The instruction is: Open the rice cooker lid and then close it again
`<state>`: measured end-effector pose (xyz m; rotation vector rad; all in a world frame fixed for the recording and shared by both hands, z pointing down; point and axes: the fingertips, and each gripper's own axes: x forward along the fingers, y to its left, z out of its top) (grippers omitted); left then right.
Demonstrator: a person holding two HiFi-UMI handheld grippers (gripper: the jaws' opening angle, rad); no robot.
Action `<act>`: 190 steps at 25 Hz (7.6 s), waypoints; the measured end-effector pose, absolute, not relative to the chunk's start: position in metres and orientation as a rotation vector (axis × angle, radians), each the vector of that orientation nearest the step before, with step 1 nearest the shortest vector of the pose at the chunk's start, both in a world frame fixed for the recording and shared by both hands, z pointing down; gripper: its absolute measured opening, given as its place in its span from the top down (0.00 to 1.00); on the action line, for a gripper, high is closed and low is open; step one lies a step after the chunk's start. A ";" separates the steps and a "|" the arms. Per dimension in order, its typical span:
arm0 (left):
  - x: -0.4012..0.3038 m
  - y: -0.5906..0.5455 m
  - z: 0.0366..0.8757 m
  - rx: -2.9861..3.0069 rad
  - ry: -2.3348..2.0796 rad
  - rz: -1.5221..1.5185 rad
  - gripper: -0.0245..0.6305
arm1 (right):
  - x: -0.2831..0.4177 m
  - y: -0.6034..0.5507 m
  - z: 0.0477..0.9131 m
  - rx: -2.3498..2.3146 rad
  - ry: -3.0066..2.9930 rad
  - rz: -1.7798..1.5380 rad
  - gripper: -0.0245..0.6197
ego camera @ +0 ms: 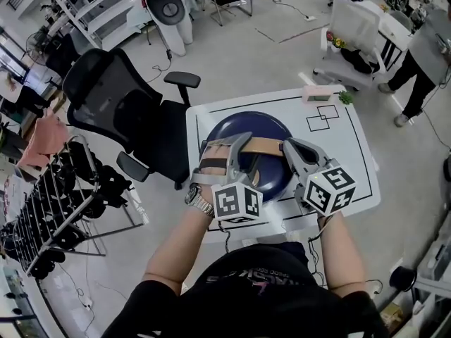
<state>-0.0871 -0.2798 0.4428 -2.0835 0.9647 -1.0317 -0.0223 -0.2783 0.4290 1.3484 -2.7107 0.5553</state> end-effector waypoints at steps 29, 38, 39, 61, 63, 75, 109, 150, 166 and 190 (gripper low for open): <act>-0.070 -0.287 0.453 -1.897 0.817 -1.196 0.72 | -0.022 -0.278 0.432 1.333 -2.728 0.605 0.96; -0.075 -0.288 0.443 -1.961 0.872 -1.167 0.71 | -0.025 -0.273 0.419 1.325 -2.744 0.519 0.96; -0.077 -0.289 0.440 -1.976 0.889 -1.154 0.71 | -0.025 -0.272 0.414 1.327 -2.762 0.503 0.96; -0.172 -0.296 0.354 -2.421 1.249 -0.643 0.71 | -0.014 -0.252 0.313 1.512 -2.935 0.245 0.96; -0.184 -0.298 0.348 -2.457 1.285 -0.577 0.72 | -0.021 -0.252 0.313 1.499 -2.938 0.246 0.96; -0.241 -0.303 0.336 -2.549 1.483 -0.320 0.73 | -0.055 -0.257 0.325 1.417 -2.937 0.274 0.96; -0.321 -0.305 0.355 -2.593 1.712 -0.168 0.79 | -0.115 -0.266 0.344 1.262 -2.964 0.319 0.96; -0.275 -0.107 0.344 -2.209 2.246 -0.087 0.54 | -0.069 -0.178 0.335 0.739 -3.106 0.346 0.96; -0.125 -0.053 0.363 -2.354 2.165 -0.060 0.54 | -0.001 -0.132 0.344 0.631 -3.130 0.361 0.96; -0.101 -0.018 0.353 -2.326 2.162 -0.052 0.54 | 0.013 -0.098 0.338 0.572 -3.149 0.339 0.96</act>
